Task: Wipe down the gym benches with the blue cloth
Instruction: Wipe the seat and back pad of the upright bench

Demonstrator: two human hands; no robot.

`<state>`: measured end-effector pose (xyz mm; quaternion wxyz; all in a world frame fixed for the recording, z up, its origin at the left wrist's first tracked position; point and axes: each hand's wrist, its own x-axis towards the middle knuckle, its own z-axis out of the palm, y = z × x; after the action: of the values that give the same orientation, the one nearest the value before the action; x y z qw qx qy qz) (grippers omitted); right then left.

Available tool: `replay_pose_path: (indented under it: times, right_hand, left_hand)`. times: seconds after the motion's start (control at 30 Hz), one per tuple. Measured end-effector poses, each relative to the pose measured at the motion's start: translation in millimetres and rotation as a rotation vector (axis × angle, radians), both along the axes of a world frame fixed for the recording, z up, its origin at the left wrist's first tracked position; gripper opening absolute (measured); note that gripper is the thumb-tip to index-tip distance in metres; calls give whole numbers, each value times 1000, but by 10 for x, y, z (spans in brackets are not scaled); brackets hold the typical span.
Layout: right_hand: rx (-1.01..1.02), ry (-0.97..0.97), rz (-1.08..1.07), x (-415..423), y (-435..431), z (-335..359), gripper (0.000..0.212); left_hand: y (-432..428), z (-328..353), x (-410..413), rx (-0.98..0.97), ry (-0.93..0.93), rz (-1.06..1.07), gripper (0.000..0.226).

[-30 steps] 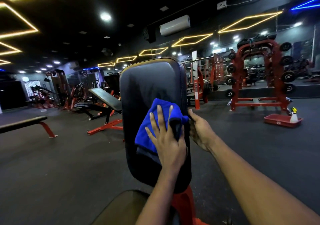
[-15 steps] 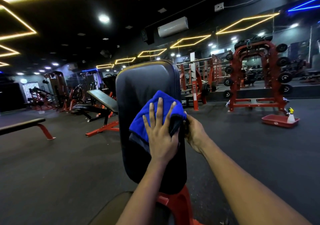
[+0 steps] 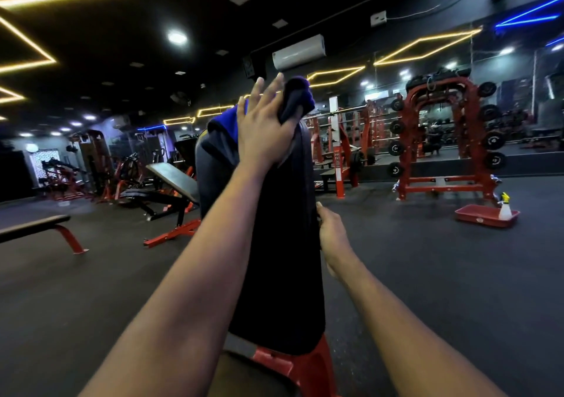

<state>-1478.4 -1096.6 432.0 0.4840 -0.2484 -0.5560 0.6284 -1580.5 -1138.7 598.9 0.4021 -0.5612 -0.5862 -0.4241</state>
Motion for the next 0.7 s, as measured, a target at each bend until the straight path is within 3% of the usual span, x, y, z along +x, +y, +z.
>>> replay_pose_path:
  times: [0.07, 0.2, 0.27, 0.33, 0.4, 0.5, 0.67, 0.7]
  right_hand:
    - [-40, 2, -20, -32, -6, 17, 41]
    - [19, -42, -92, -111, -26, 87, 59]
    - [68, -25, -139, -125, -29, 198, 66]
    - [46, 109, -149, -167, -13, 323, 52]
    - [-6, 175, -154, -229, -18, 394, 55]
    - [10, 77, -285, -200, -175, 439, 52]
    - [34, 7, -290, -110, -191, 512, 53]
    - [55, 8, -277, -93, -169, 530, 54]
  left_hand:
    - [12, 45, -48, 51, -85, -22, 54]
    - [-109, -535, 41, 243, -22, -118, 56]
    - [-161, -860, 68, 199, 9, -133, 61]
    - [-170, -1005, 38, 148, 40, -98, 63]
    - [-155, -909, -20, 132, 64, -88, 63]
    - [-112, -652, -112, 126, 70, -111, 61]
    - [-42, -163, -392, 144, -370, -8, 62]
    - [-42, -187, -387, 158, -388, -3, 62]
